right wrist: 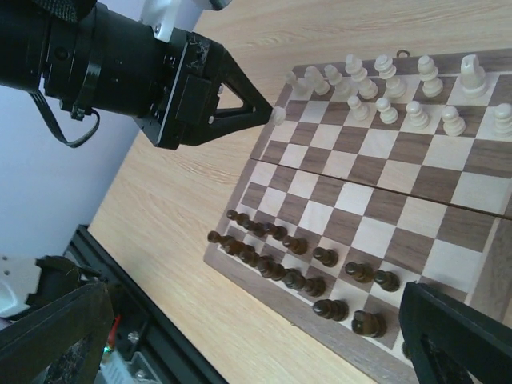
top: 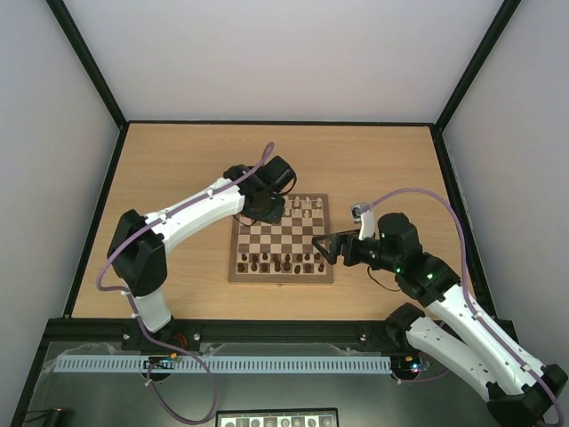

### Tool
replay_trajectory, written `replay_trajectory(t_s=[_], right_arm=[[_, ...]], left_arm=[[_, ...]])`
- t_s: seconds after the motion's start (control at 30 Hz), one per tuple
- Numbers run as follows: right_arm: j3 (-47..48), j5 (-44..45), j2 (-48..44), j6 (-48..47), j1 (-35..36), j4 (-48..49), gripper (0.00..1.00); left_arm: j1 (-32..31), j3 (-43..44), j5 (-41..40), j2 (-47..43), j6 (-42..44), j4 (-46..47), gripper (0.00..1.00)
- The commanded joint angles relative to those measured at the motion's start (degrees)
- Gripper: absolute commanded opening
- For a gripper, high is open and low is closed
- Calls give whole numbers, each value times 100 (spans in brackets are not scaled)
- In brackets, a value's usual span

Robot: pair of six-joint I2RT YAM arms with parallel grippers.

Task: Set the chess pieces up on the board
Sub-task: Place the chess piece on the chessboard.

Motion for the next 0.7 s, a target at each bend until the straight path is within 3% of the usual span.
replay_trajectory(t_s=[0.0, 0.67], right_arm=[[87, 111, 52, -308, -13, -275, 99], [41, -244, 217, -403, -210, -159, 99]], left_arm=[[-34, 90, -593, 41, 121, -444, 7], [409, -97, -360, 974, 645, 630, 8]])
